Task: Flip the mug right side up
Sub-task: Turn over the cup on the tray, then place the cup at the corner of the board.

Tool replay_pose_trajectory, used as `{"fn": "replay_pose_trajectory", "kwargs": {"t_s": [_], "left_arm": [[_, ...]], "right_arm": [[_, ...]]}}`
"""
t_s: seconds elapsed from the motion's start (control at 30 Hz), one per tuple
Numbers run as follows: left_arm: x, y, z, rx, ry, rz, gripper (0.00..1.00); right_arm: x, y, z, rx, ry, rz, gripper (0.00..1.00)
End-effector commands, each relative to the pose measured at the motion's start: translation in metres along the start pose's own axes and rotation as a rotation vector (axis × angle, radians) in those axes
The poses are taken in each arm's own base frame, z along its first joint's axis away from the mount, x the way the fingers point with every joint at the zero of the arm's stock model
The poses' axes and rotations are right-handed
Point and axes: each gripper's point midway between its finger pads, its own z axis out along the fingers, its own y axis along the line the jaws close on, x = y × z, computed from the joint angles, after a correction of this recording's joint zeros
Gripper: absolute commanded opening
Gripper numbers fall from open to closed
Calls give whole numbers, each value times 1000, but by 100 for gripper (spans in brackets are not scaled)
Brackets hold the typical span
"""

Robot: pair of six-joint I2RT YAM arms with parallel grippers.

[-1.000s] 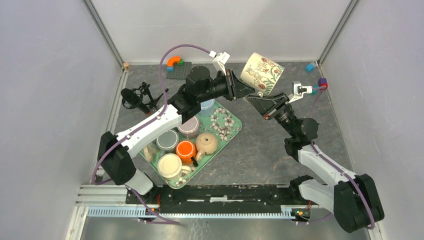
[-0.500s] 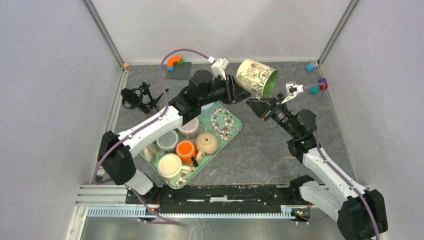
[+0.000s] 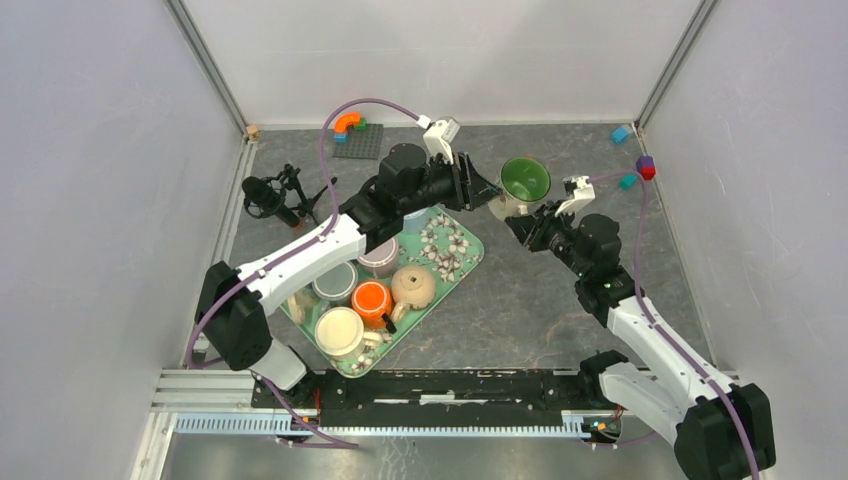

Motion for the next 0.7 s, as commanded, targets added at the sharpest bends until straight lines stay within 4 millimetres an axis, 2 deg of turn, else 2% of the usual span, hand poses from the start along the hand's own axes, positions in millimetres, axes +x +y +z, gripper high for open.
{"fn": "replay_pose_trajectory", "kwargs": {"t_s": [0.0,0.37,0.5,0.67], "left_arm": [[-5,-2,0,21,-33,53,52],[4,5,-17,-25,-15,60,57],[13,12,-30,-60,0,54,64],[24,19,-51,-106,25,53,75]], "right_arm": [[-73,19,-3,-15,-214,-132,0],[-74,-16,5,157,-205,-218,0],[-82,-28,10,198,-268,-265,0],[-94,-55,16,323,-317,-322,0]]}}
